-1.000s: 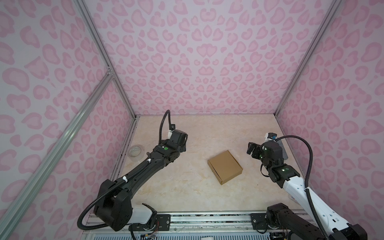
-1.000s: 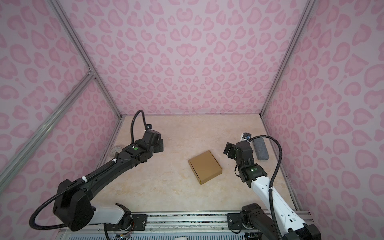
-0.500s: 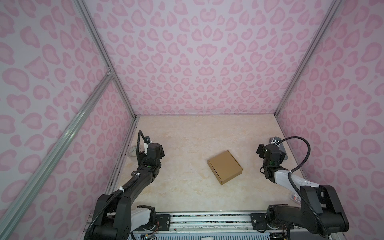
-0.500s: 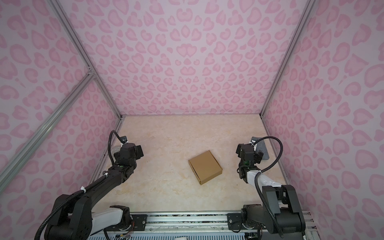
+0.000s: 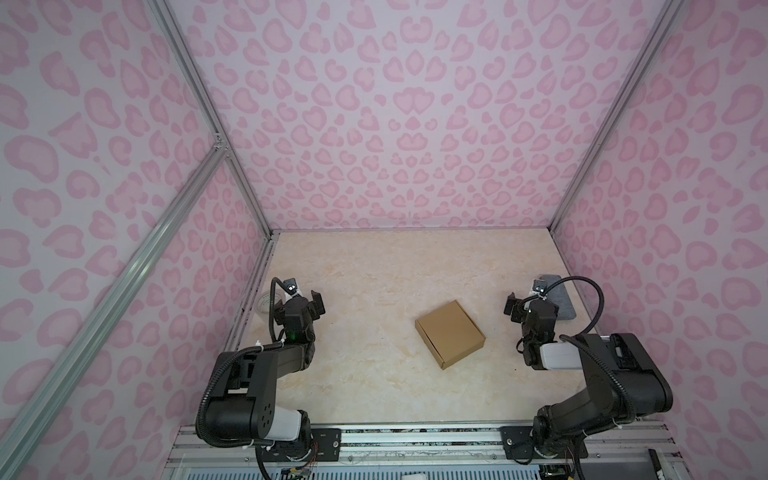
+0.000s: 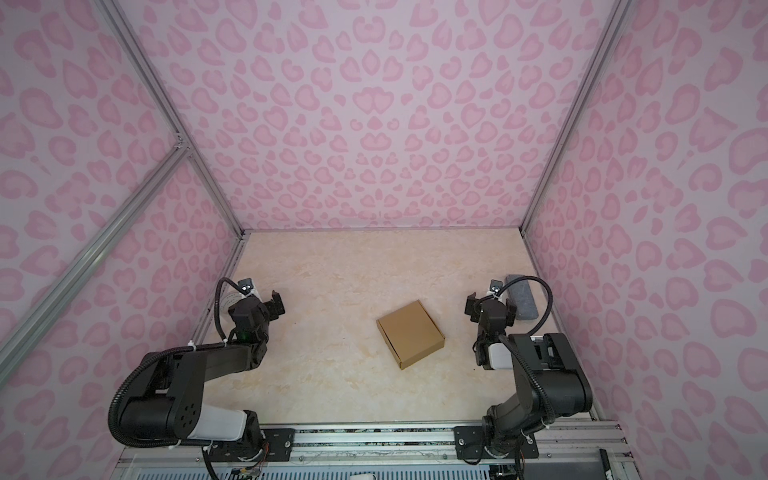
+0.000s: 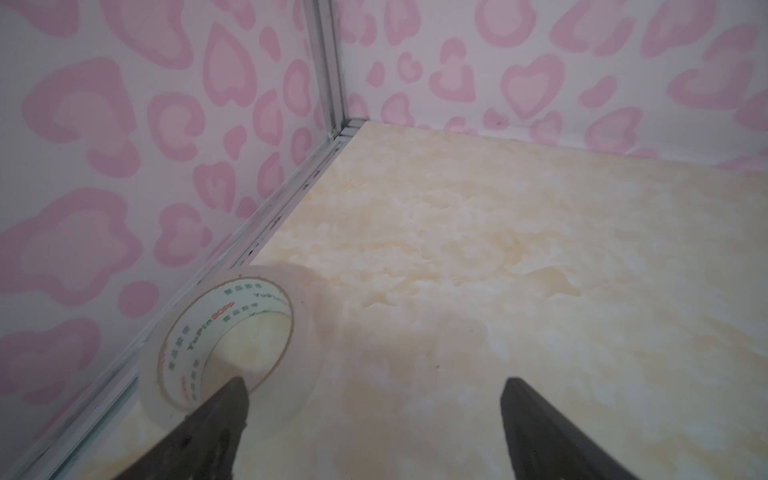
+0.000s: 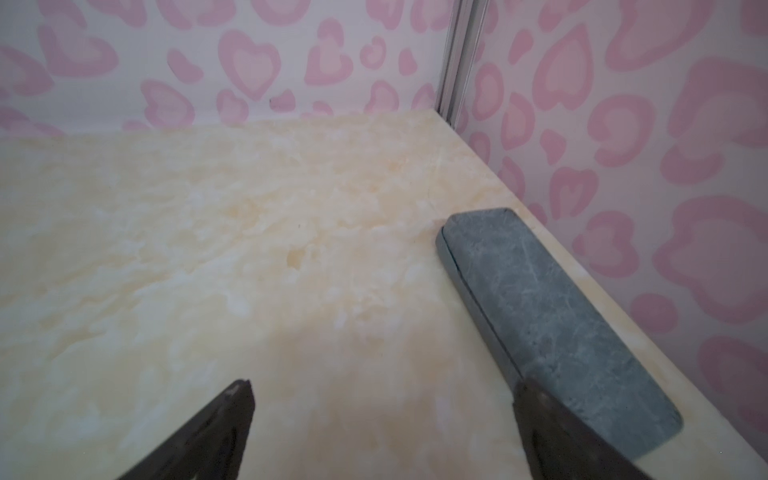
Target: Fold the paper box
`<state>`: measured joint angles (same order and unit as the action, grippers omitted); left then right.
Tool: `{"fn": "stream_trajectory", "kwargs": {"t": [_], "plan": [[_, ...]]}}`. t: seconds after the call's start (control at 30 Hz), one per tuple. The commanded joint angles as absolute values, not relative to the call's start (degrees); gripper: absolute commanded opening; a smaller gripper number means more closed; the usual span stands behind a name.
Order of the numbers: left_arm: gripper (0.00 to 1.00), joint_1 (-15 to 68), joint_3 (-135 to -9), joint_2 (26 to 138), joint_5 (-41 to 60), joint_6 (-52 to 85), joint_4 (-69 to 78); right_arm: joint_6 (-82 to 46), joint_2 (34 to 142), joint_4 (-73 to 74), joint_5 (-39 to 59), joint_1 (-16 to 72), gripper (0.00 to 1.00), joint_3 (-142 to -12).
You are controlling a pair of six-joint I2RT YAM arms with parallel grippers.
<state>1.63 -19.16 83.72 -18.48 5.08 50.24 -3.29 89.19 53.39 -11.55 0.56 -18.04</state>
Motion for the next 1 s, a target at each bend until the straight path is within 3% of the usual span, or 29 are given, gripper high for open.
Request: {"fn": "stream_trajectory", "kwargs": {"t": [0.0, 0.97], "plan": [[0.98, 1.89, -17.81, 84.45, -12.36, 2.47, 58.13, -2.99, 89.11, 60.60, -7.50, -0.61, 1.00, -17.75], [0.97, 0.38, -18.29, 84.39, -11.69, 4.10, 57.21, -2.97, 89.64, 63.37, -8.44, -0.15, 1.00, -16.74]]}}
